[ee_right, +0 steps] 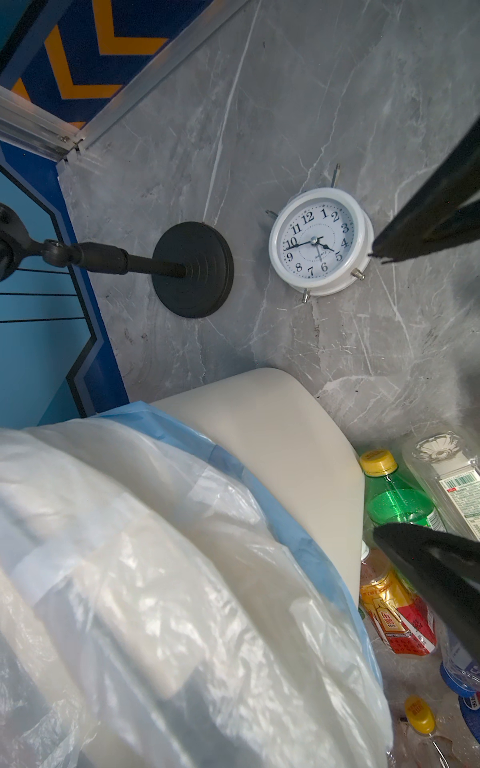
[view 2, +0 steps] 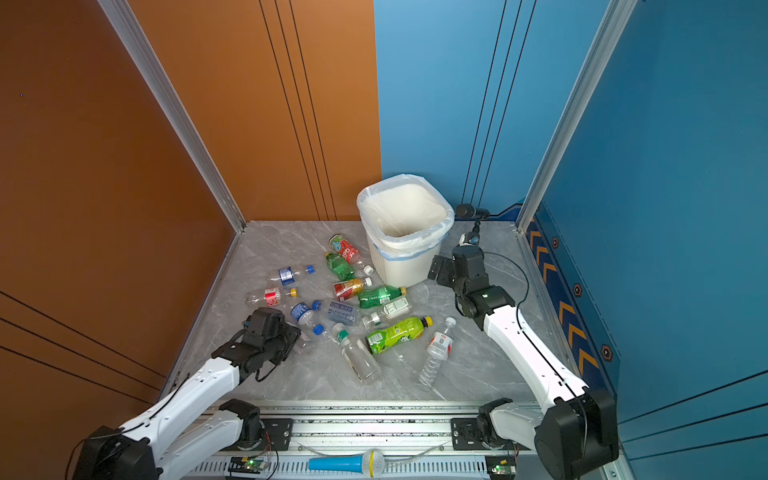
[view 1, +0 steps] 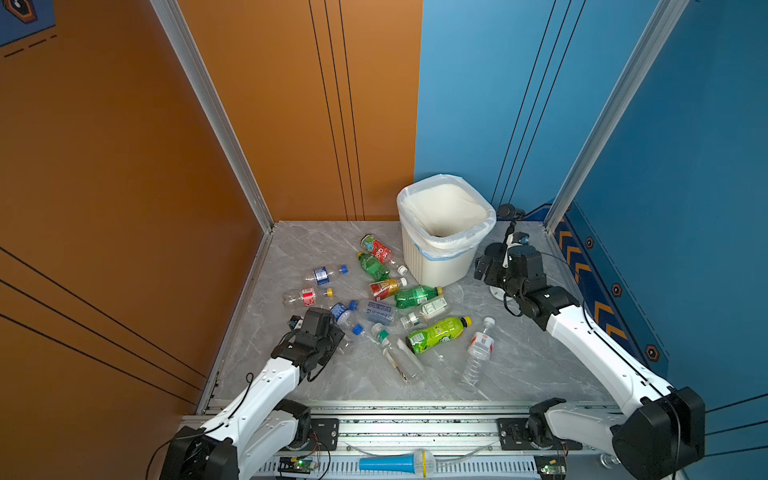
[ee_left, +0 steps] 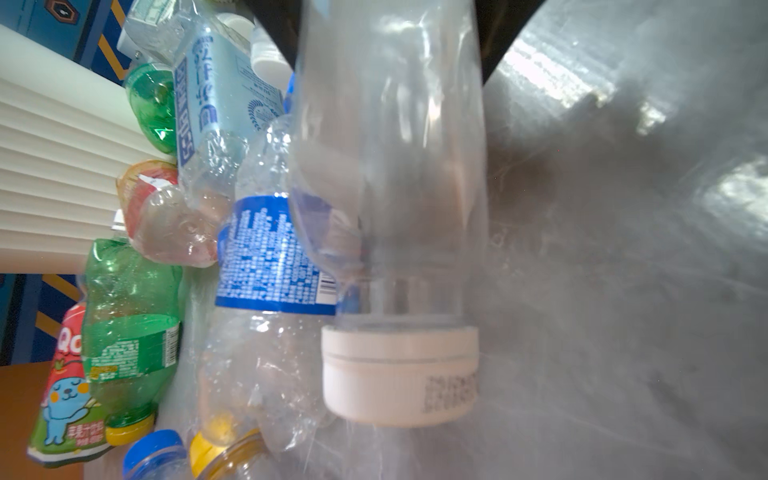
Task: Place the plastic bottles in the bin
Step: 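Lift the clear white-capped bottle with the left gripper and drop it into the bin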
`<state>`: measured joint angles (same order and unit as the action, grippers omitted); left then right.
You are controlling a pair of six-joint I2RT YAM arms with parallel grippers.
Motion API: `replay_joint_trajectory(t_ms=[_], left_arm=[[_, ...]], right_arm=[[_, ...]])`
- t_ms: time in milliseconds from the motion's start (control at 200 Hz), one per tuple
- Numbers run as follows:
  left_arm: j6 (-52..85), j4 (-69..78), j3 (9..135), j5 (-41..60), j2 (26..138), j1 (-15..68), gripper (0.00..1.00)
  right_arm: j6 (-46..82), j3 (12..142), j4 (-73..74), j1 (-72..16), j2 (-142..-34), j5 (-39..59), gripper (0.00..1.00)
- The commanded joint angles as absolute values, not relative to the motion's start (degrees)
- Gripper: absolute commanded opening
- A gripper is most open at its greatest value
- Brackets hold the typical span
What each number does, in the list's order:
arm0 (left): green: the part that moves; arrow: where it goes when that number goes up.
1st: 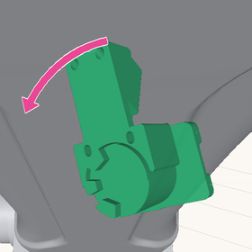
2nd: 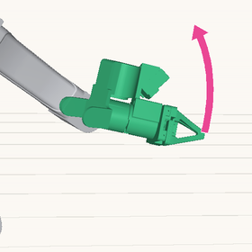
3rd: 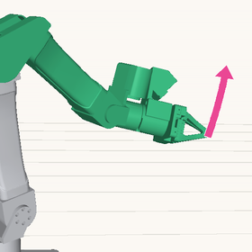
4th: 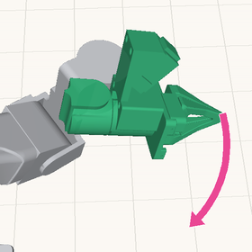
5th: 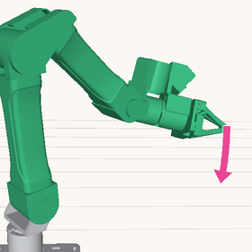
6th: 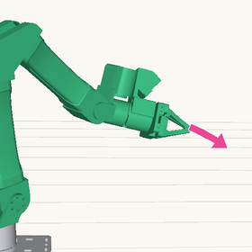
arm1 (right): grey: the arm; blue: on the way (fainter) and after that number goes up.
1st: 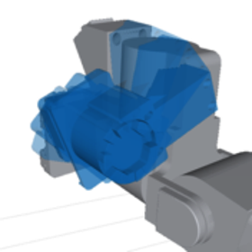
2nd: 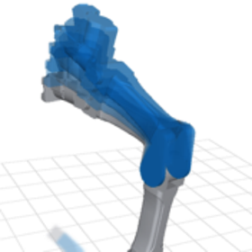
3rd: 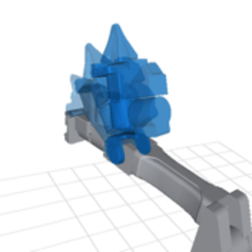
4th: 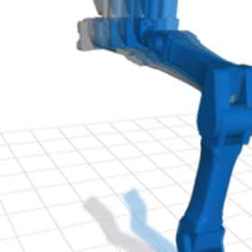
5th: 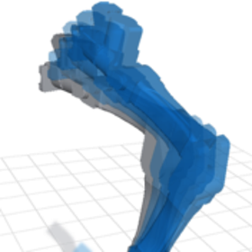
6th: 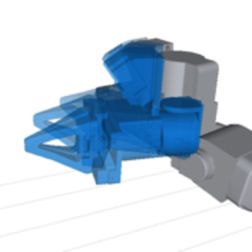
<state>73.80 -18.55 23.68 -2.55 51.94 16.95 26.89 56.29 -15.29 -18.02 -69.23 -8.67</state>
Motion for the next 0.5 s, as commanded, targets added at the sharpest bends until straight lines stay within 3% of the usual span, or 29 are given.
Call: replay_joint_trajectory(t_ms=[0,250,496], left_arm=[[72.76,-23.52,24.66,-2.44,47.78,17.03,0.43],[62.26,-24.29,34.88,-2.58,41.6,17.05,0.4],[43.05,-18.86,57.1,-1.94,55.01,21.44,0.39]], right_arm=[[27.77,55.72,-13.96,-17.81,-69.36,-7.61,1.0],[28.36,55.03,-14.01,-17.42,-68.04,-7.38,1.0],[29.37,52.47,-14.82,-16.4,-64.51,-7.01,1.0]])
